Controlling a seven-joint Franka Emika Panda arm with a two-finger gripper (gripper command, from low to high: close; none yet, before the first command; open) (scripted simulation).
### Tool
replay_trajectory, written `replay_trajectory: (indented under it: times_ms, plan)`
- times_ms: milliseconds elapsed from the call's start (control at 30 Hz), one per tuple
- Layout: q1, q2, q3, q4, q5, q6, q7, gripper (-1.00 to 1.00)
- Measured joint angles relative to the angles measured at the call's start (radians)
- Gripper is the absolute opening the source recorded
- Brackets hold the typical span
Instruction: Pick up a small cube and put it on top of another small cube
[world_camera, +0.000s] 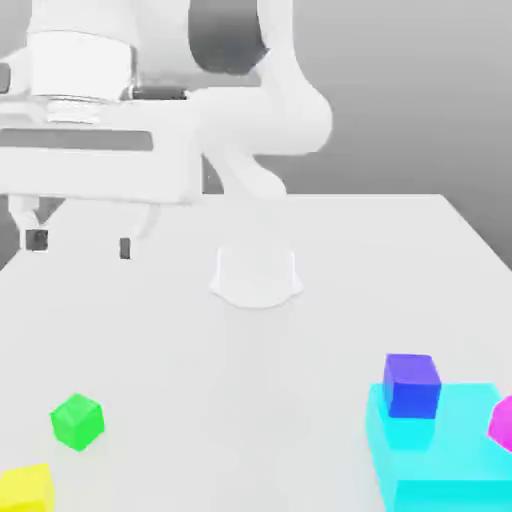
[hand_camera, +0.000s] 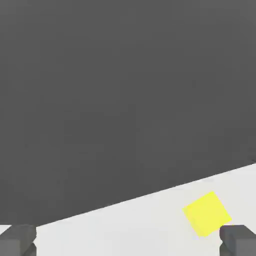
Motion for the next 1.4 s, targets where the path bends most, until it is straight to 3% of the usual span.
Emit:
replay_trajectory:
  times_ms: [300, 467, 500, 733, 933, 1133, 1400]
  plan:
    - [-0.125, 0.333, -0.047, -0.089, 0.111, 0.153, -0.099, 0.00]
    - [-0.205, 0.516, 0.040, -0.064, 0.215, 0.283, -0.180, 0.00]
    - [-0.224, 0.548, 0.063, -0.057, 0.230, 0.308, -0.192, -1.00]
    - [-0.230, 0.554, 0.068, -0.055, 0.230, 0.312, -0.192, -1.00]
    - [-0.161, 0.370, -0.011, -0.095, 0.110, 0.171, -0.110, -1.00]
    - [-0.059, 0.276, 0.090, -0.092, 0.032, 0.079, -0.190, -1.00]
    - [0.139, 0.166, 0.222, -0.081, 0.003, -0.041, -0.362, -1.00]
